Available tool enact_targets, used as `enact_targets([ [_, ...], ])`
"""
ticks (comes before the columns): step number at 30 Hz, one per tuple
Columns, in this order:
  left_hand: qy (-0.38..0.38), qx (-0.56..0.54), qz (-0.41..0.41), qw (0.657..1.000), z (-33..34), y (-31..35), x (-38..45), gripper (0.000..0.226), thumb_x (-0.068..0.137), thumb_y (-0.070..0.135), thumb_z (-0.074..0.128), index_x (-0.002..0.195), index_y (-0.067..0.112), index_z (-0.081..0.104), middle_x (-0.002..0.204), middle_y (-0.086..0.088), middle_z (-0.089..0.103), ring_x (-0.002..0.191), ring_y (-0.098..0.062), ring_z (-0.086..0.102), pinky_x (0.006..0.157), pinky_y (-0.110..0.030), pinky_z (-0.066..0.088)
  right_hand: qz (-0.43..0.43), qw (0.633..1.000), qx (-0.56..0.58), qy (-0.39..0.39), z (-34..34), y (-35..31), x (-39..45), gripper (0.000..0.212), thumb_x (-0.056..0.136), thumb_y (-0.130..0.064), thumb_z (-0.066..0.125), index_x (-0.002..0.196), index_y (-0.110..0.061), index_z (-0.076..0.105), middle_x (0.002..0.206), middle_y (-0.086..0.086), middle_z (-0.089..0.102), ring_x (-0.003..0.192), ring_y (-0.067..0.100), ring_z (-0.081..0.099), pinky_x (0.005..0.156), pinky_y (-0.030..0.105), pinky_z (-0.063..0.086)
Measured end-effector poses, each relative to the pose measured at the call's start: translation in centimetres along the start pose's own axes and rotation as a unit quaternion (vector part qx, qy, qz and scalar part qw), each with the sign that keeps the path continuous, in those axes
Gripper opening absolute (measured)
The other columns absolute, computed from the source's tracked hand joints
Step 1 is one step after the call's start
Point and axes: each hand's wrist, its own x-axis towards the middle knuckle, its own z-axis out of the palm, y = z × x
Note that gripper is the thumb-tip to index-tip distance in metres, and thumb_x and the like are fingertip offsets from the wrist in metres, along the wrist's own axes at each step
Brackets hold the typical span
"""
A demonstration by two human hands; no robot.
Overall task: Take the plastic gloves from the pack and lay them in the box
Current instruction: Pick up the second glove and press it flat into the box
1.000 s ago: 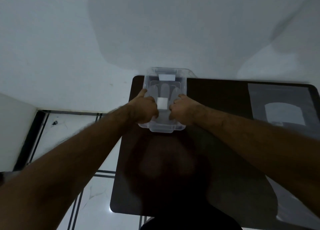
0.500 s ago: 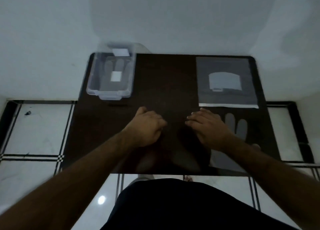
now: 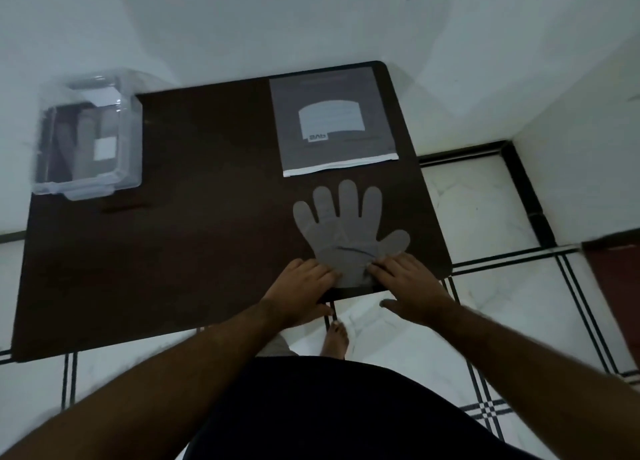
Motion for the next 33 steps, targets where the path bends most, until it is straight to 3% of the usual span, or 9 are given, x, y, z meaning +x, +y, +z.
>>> enact_targets([
  [3,0.015,0.006,-0.018,1.000,1.5,0.8,-0.1,0.057,0.095,0.046,0.070,0.147,0.029,0.055,0.147,0.003,0.057,0.136,-0.021,0.051,0.115,-0.043,0.039,-0.011,0.998,-0.017,0.055,0.4,-0.2,0.2,0.063,0.079,-0.033,0.089,0.136,-0.021,0.066,0.134,0.007,0.070,0.125,0.031,0.066,0.115,0.055,0.043],
  [8,0.074,-0.022,-0.013,0.997,2.3,2.1,-0.3,0.028,0.098,0.027,0.066,0.125,0.031,0.072,0.125,0.007,0.069,0.119,-0.018,0.060,0.102,-0.038,0.047,-0.078,0.989,-0.044,0.118,1.2,-0.7,0.0,0.026,0.088,-0.029,0.081,0.112,-0.022,0.076,0.116,0.005,0.077,0.111,0.028,0.072,0.109,0.055,0.049],
  [12,0.108,-0.047,-0.005,0.993,2.5,1.8,-0.7,0.021,0.103,0.032,0.059,0.117,0.031,0.075,0.120,0.009,0.070,0.116,-0.015,0.060,0.100,-0.038,0.046,-0.114,0.980,-0.055,0.154,1.4,-0.8,0.3,0.014,0.095,-0.030,0.072,0.103,-0.022,0.078,0.106,0.003,0.079,0.102,0.026,0.072,0.107,0.052,0.050],
  [15,0.155,-0.121,-0.049,0.979,1.5,1.2,-1.3,0.023,0.106,0.038,0.054,0.114,0.031,0.075,0.116,0.011,0.071,0.109,-0.012,0.059,0.098,-0.038,0.046,-0.085,0.978,0.009,0.189,-0.4,-1.4,1.0,0.027,0.100,-0.037,0.053,0.099,-0.023,0.077,0.103,0.000,0.078,0.101,0.023,0.071,0.105,0.048,0.049],
  [18,0.220,-0.221,-0.102,0.945,-1.0,0.1,-2.0,0.016,0.102,0.034,0.062,0.104,0.027,0.076,0.105,0.011,0.073,0.100,-0.008,0.060,0.095,-0.036,0.051,-0.071,0.967,0.083,0.228,-3.9,-2.4,2.3,0.027,0.100,-0.039,0.053,0.102,-0.024,0.075,0.103,-0.001,0.076,0.101,0.020,0.068,0.102,0.046,0.049],
  [23,0.283,-0.408,-0.170,0.852,-6.5,-2.9,-4.7,0.006,0.102,0.025,0.067,0.107,0.025,0.071,0.100,0.008,0.073,0.093,-0.009,0.070,0.084,-0.042,0.062,-0.083,0.947,0.138,0.278,-11.6,-5.3,5.8,0.030,0.098,-0.038,0.054,0.106,-0.019,0.075,0.103,0.003,0.076,0.099,0.018,0.068,0.098,0.047,0.054],
  [27,0.372,-0.494,-0.191,0.762,-10.9,-6.0,-7.8,0.011,0.102,0.010,0.067,0.109,0.017,0.072,0.100,-0.003,0.077,0.095,-0.021,0.075,0.086,-0.040,0.064,-0.089,0.928,0.220,0.287,-18.5,-8.7,9.6,0.014,0.100,-0.025,0.064,0.105,-0.018,0.075,0.098,-0.004,0.073,0.089,0.005,0.063,0.085,0.026,0.052],
  [29,0.397,-0.492,-0.181,0.754,-12.7,-8.2,-9.5,0.013,0.101,0.007,0.069,0.112,0.012,0.073,0.101,-0.006,0.079,0.096,-0.023,0.076,0.087,-0.036,0.063,-0.086,0.916,0.264,0.290,-21.4,-10.6,11.5,0.010,0.102,-0.022,0.066,0.104,-0.021,0.076,0.094,-0.011,0.071,0.084,-0.002,0.063,0.077,0.014,0.048],
  [33,0.439,-0.480,-0.176,0.739,-16.3,-13.3,-13.3,0.015,0.097,0.004,0.075,0.112,0.002,0.075,0.101,-0.016,0.080,0.094,-0.024,0.076,0.088,-0.039,0.063,-0.095,0.906,0.332,0.246,-26.7,-14.0,15.7,0.013,0.099,-0.019,0.069,0.094,-0.024,0.079,0.083,-0.015,0.075,0.078,-0.002,0.070,0.071,0.022,0.055],
])
